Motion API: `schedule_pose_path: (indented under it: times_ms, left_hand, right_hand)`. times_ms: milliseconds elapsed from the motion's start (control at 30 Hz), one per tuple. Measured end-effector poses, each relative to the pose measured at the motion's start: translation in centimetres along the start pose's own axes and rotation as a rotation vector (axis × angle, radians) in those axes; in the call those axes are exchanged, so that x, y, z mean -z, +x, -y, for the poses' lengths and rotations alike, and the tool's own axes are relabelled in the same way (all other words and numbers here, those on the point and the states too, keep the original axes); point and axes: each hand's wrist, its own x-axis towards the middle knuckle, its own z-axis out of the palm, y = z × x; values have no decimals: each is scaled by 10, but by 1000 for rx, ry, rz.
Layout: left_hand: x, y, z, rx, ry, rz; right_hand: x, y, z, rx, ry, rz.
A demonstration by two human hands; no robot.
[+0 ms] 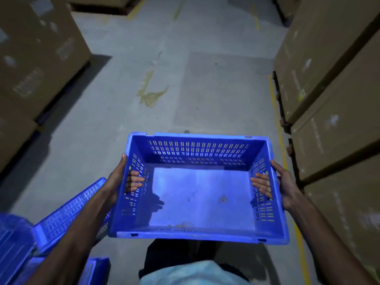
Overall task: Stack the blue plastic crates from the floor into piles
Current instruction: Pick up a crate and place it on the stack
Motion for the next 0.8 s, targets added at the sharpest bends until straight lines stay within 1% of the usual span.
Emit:
schedule_pose_path:
  times_ms: [167, 300, 467, 533, 700, 800]
  left_hand:
    - [-13, 79, -88, 5, -74, -39]
    - [-1, 160, -147, 15, -173, -89]
    - [37, 257, -233, 22, -308, -141]
    - [58, 288, -264, 24, -359, -162]
    - [111, 344, -334, 27, -421, -238]
    - [144, 377, -368, 25, -501, -280]
  right_hand:
    - [-57, 89, 123, 26, -94, 76]
    - [-119, 173, 209, 13, -131, 81]
    - [-231, 270, 313, 6, -231, 68]
    - [-278, 302, 353, 5, -273, 89]
    - [-396, 371, 444, -5, -375, 151]
    - [-473, 414, 490, -4, -428, 189]
